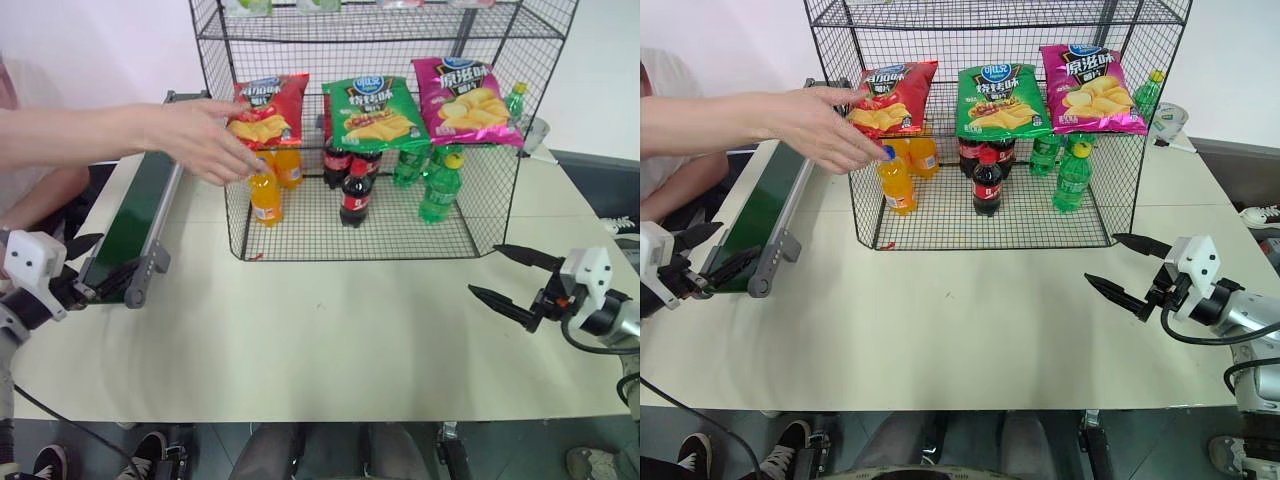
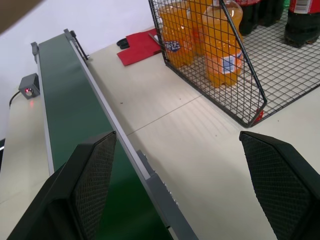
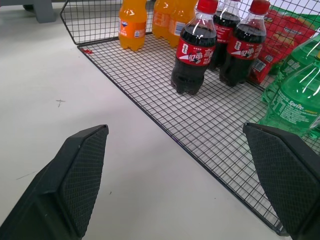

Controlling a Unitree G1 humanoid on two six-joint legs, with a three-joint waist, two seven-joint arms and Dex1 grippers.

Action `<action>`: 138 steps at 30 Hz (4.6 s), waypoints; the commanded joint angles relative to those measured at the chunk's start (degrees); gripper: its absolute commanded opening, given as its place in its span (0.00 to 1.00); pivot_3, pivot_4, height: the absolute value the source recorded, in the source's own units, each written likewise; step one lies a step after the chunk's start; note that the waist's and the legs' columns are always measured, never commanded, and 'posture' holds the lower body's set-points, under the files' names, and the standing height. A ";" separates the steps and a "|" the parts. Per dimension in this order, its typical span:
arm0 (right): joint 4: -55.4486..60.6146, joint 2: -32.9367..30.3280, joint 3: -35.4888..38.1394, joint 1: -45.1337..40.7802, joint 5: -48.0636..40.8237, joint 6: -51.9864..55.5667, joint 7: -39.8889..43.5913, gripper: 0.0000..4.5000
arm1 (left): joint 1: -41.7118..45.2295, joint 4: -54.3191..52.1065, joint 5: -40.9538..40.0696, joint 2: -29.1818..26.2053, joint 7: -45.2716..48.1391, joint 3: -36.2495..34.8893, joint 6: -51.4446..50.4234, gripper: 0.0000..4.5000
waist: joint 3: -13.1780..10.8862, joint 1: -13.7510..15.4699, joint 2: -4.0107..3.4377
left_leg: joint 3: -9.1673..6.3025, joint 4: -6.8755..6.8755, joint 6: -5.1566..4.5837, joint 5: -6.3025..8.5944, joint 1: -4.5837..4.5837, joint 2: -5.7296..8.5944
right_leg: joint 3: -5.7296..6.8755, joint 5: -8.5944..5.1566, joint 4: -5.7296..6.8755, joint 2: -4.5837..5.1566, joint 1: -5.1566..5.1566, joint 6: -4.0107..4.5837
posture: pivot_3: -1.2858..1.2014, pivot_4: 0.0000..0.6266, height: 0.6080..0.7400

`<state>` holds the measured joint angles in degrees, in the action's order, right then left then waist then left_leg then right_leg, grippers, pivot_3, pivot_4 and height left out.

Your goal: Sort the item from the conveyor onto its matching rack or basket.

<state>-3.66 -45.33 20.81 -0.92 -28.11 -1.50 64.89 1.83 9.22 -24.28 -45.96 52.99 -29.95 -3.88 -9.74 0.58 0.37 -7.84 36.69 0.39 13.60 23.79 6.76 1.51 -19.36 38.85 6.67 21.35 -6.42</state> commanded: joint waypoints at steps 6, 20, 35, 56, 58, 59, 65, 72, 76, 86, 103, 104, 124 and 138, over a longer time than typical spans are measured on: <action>1.59 -1.10 0.75 -1.30 -0.13 0.15 0.12 1.00 | -0.80 -1.56 -0.37 0.60 -0.47 -0.35 1.52 0.91 | 0.00 0.00 0.00 | 0.00 -0.02 0.00 0.00 0.00 0.00 | 0.00 0.00 -0.02 0.00 0.00 0.00 | 0.52 0.24 1.00; 2.13 -1.05 0.81 -1.26 -0.12 0.44 -0.11 1.00 | -1.39 -2.65 -0.26 1.12 -1.17 -0.50 1.29 0.91 | 0.00 0.01 0.00 | 0.00 -0.03 0.00 0.00 0.00 0.00 | 0.00 0.00 -0.02 0.00 0.00 0.00 | 0.52 0.24 1.00; 1.78 -0.51 -0.48 -2.53 -0.12 0.63 0.25 1.00 | -3.37 -1.87 0.75 1.13 -2.95 -1.76 3.02 0.91 | 0.00 0.01 0.00 | 0.00 -0.07 0.00 0.00 0.00 0.00 | 0.00 0.00 -0.07 0.00 0.00 0.00 | 0.52 0.24 1.00; 23.16 6.33 -12.90 -5.20 -14.35 16.42 0.51 1.00 | -10.59 1.16 17.51 0.48 -12.90 -1.51 27.40 0.91 | 0.00 -0.06 0.02 | -0.03 -0.53 0.07 -0.05 -0.12 -0.03 | 0.01 0.05 -0.58 -0.01 -0.02 0.03 | 0.52 0.24 1.00; 23.31 7.00 -13.91 -5.90 -14.47 17.39 0.41 1.00 | -13.46 1.62 23.17 0.07 -16.01 -2.00 35.78 0.91 | 0.00 -0.16 0.03 | -0.03 -0.56 0.07 -0.05 -0.12 -0.04 | 0.01 0.06 -0.64 -0.02 -0.04 0.05 | 0.52 0.24 1.00; 23.11 7.12 -14.10 -6.11 -14.42 17.71 0.47 1.00 | -14.45 1.85 24.85 -0.13 -17.29 -2.24 37.89 0.91 | 0.00 -0.06 0.03 | -0.02 -0.58 0.07 -0.05 -0.12 -0.04 | 0.01 0.06 -0.67 -0.02 -0.04 0.05 | 0.52 0.24 1.00; 21.26 7.52 -14.89 -7.90 -12.96 17.90 0.97 1.00 | -22.36 4.00 40.25 -1.87 -28.89 -5.14 50.17 0.91 | 0.00 0.14 0.03 | -0.02 -0.63 0.05 -0.04 -0.21 -0.04 | 0.02 0.07 -0.73 -0.01 0.00 0.05 | 0.52 0.24 1.00; 19.47 7.51 -15.55 -9.49 -12.06 17.70 1.74 1.00 | -27.52 9.88 55.98 -2.87 -48.23 -7.51 53.01 0.91 | 0.00 0.16 0.04 | -0.02 -0.68 0.05 -0.03 -0.24 -0.04 | 0.03 0.07 -0.72 -0.04 0.00 0.04 | 0.52 0.24 1.00; 18.97 8.22 -15.97 -10.11 -11.17 17.33 1.56 1.00 | -25.58 16.00 60.17 -4.42 -56.78 -3.92 50.39 0.91 | 0.01 0.17 0.05 | -0.03 -0.68 0.05 -0.03 -0.28 -0.05 | 0.05 0.07 -0.69 -0.09 0.00 0.03 | 0.52 0.24 1.00; 19.27 8.25 -15.44 -10.70 -10.01 17.14 1.17 1.00 | -17.32 25.08 62.10 -7.82 -66.41 7.57 48.02 0.91 | 0.04 -0.07 0.09 | -0.02 -0.68 0.05 -0.03 -0.30 -0.05 | 0.05 0.10 -0.66 -0.11 0.00 -0.02 | 0.52 0.24 1.00; 19.51 8.61 -16.00 -10.18 -9.10 17.16 0.88 1.00 | -16.26 23.33 61.05 -9.34 -72.23 14.15 45.31 0.91 | 0.05 0.02 0.10 | -0.02 -0.65 0.06 -0.04 -0.30 -0.05 | 0.04 0.10 -0.61 -0.11 0.00 -0.03 | 0.52 0.24 1.00; 19.51 8.60 -16.01 -10.15 -9.05 17.16 0.90 1.00 | -16.32 22.64 60.83 -9.38 -72.26 14.07 45.06 0.91 | 0.05 0.03 0.10 | -0.02 -0.65 0.06 -0.04 -0.30 -0.05 | 0.04 0.11 -0.61 -0.11 -0.01 -0.03 | 0.52 0.24 1.00; 19.10 8.40 -15.36 -9.70 -7.99 16.82 0.62 1.00 | -14.67 18.68 55.72 -8.79 -68.86 15.24 42.79 0.71 | 0.05 0.01 0.11 | -0.02 -0.64 0.08 -0.05 -0.30 -0.05 | 0.04 0.11 -0.57 -0.11 -0.01 -0.03 | 0.52 0.24 1.00; 18.66 8.44 -15.26 -9.83 -7.41 16.87 0.66 1.00 | -17.48 14.57 54.05 -8.22 -68.77 13.56 41.66 0.01 | 0.06 0.01 0.11 | -0.02 -0.61 0.08 -0.05 -0.30 -0.05 | 0.04 0.11 -0.56 -0.11 -0.02 -0.02 | 0.52 0.24 1.00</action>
<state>14.32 -36.94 4.66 -10.24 -35.02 16.16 65.56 -15.27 25.51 31.75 -54.05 -15.53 -14.25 37.71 -9.69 0.59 0.48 -7.86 36.08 0.47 13.55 23.49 6.71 1.55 -19.25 38.30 6.57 21.33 -6.44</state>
